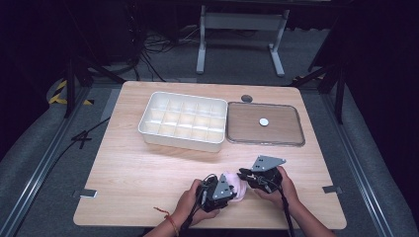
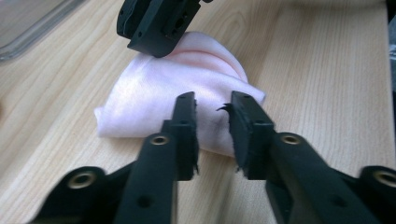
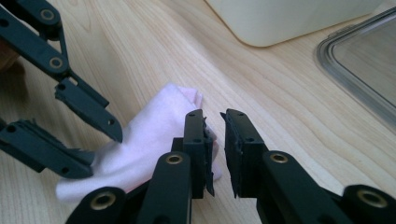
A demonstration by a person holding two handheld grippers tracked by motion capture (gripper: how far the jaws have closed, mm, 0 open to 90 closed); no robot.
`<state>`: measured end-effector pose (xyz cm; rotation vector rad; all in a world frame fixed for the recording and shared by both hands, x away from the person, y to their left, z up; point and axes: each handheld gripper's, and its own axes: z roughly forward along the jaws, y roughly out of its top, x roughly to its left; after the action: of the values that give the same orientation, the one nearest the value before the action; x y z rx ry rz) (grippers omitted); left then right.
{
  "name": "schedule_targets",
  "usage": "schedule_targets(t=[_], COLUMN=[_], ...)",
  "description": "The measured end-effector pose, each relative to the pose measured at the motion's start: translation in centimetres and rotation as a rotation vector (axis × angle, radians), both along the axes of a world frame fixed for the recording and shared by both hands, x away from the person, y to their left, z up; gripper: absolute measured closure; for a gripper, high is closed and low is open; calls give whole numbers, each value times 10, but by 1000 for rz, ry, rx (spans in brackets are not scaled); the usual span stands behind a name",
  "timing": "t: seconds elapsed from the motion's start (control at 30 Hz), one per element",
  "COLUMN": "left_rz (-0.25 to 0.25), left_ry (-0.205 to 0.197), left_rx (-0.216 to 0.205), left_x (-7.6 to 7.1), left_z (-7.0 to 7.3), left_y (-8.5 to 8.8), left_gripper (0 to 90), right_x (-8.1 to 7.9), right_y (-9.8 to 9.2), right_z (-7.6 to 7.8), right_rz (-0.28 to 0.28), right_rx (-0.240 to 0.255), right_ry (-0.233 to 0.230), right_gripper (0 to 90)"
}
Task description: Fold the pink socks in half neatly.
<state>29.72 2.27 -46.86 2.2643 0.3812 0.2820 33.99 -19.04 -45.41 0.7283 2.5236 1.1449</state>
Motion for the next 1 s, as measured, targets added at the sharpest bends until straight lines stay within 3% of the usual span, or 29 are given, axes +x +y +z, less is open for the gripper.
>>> schedule_targets(t=[0.23,0.47,0.67,0.83,1.0], left_rz=[14,7,23,21,13], left_ry=[3,0,-8,19,10], left_rx=[-50,-36,-54,-59,-37], left_x=[0,-1,0,-1,-1], left_z=[12,10,18,21,18], left_y=[8,4,13,20,21], left_gripper=[656,639,591,600,593], right_x=[-1,-4,-7,-7,-6], right_y=[-3,-1,7,13,18], right_z=[10,23,20,18,13], right_rz=[-7,4,20,29,30], right_rx=[48,100,81,72,38], right_ry=[-16,-28,-4,20,38], right_gripper=[760,709,610,540,494])
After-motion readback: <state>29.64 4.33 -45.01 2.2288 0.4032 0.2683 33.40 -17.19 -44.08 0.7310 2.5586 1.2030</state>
